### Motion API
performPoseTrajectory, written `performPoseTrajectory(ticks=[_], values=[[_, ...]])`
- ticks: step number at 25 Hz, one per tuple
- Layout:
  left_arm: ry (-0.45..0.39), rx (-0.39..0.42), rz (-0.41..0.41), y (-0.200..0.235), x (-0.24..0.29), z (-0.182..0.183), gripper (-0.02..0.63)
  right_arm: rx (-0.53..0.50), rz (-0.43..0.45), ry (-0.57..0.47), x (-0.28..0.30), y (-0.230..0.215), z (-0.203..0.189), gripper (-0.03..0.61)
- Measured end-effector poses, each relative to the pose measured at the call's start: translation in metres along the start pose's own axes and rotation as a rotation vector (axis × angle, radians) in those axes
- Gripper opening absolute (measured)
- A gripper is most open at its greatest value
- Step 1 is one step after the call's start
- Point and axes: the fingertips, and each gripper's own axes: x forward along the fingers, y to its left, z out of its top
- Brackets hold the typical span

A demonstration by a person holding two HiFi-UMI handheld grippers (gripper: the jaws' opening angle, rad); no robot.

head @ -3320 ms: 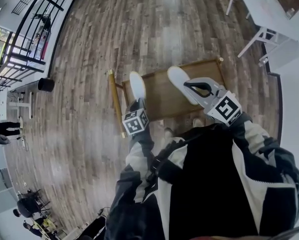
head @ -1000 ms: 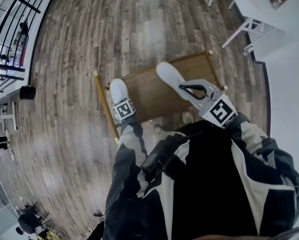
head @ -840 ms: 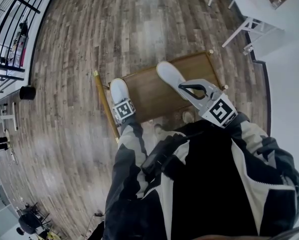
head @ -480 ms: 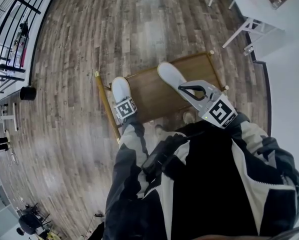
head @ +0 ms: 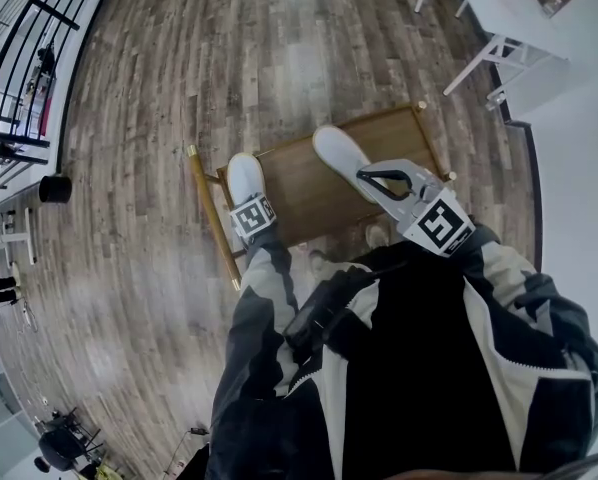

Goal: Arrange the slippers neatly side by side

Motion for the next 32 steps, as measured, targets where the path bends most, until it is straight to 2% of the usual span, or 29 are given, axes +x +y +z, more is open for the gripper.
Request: performPoseTrajectory(ticks=[2,6,10,14,16,20,24,28,32], values=[[-0.006,0.009,-0.006,-0.002,0.000,0.001,0.115,-0.001,0.001,-0.002,0.001,0.001,0.000,0.005],[-0.013,0.039,-0.013,-0.004,-0.002,0.006,0.187,0.001,0.008,-0.006,0.003,0.001,0.002,0.005],[-0.024,0.068,-0.020,-0.006,-0.008,0.010,0.212,0.003,0.014,-0.009,0.006,0.003,0.002,0.005],[-0.095,0.112,-0.043,-0.018,-0.030,0.028,0.201,0.005,0.017,-0.016,0.008,0.004,0.002,0.005],[-0.157,0.146,-0.075,-0.033,-0.050,0.046,0.176,0.007,0.021,-0.026,0.010,0.005,0.005,0.005],[-0.336,0.230,-0.155,-0.068,-0.108,0.090,0.095,0.043,0.033,-0.065,0.017,0.008,0.015,0.005],[-0.504,0.277,-0.249,-0.094,-0.172,0.126,0.012,0.054,0.031,-0.106,0.028,0.010,0.028,0.005],[-0.655,0.314,-0.332,-0.115,-0.235,0.146,0.014,0.062,0.019,-0.145,0.034,0.009,0.045,0.005],[-0.785,0.424,-0.383,-0.135,-0.293,0.152,0.017,0.104,-0.023,-0.179,0.035,-0.001,0.067,0.005]])
